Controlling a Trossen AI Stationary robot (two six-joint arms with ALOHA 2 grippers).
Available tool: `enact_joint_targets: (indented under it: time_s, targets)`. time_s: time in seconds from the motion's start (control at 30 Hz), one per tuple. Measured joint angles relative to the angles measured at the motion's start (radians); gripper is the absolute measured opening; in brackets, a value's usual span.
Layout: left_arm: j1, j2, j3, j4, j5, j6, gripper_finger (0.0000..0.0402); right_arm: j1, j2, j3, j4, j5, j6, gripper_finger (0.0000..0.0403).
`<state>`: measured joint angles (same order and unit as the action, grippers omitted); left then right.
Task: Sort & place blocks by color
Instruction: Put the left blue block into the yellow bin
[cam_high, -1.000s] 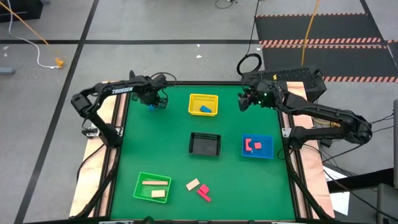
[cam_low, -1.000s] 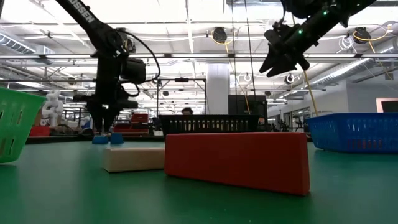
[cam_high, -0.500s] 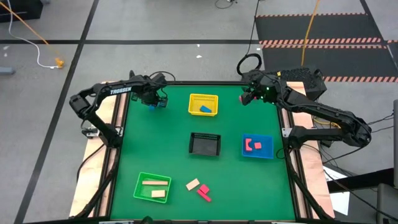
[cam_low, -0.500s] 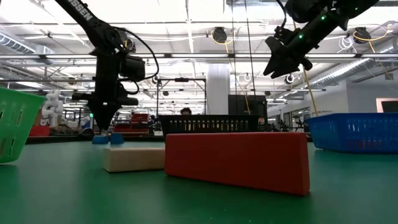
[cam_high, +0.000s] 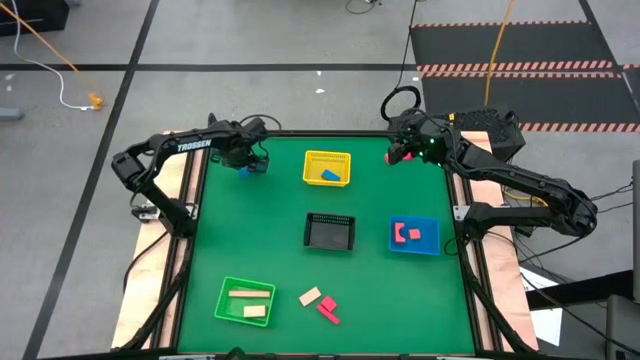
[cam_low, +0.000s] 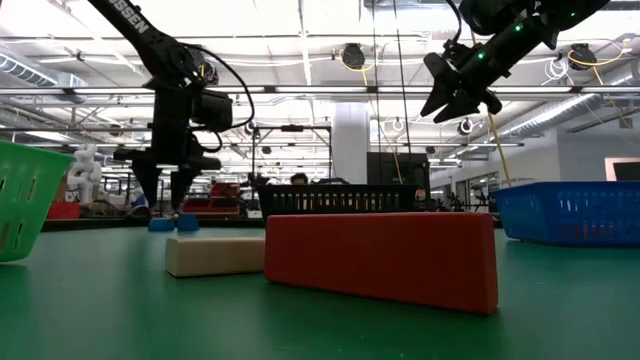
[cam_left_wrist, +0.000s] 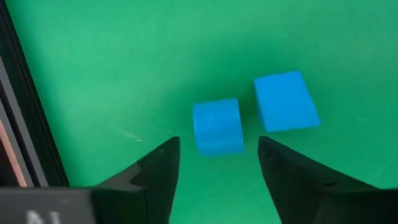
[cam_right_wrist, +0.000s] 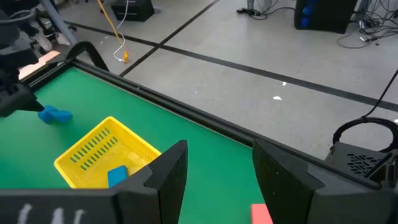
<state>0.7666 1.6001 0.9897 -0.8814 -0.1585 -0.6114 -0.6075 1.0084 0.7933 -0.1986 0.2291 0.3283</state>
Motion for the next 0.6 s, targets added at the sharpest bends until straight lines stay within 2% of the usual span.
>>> enact_joint_targets:
  time_s: [0.2, 0.47, 0.6]
  targets:
    - [0.0, 0.0, 0.0, 0.007, -0.02, -0.042, 0.0247, 0.0, 0.0, 0.0, 0.0, 0.0, 0.0, 0.0171]
    - [-0.001, 0.0, 0.0, 0.011, -0.022, -0.054, 0.0247, 0.0, 0.0, 0.0, -0.001, 0.0, 0.0, 0.0171]
    - [-0.022, 0.0, 0.0, -0.041, -0.01, -0.06, 0.0234, 0.0, 0.0, 0.0, -0.005, 0.0, 0.0, 0.0171]
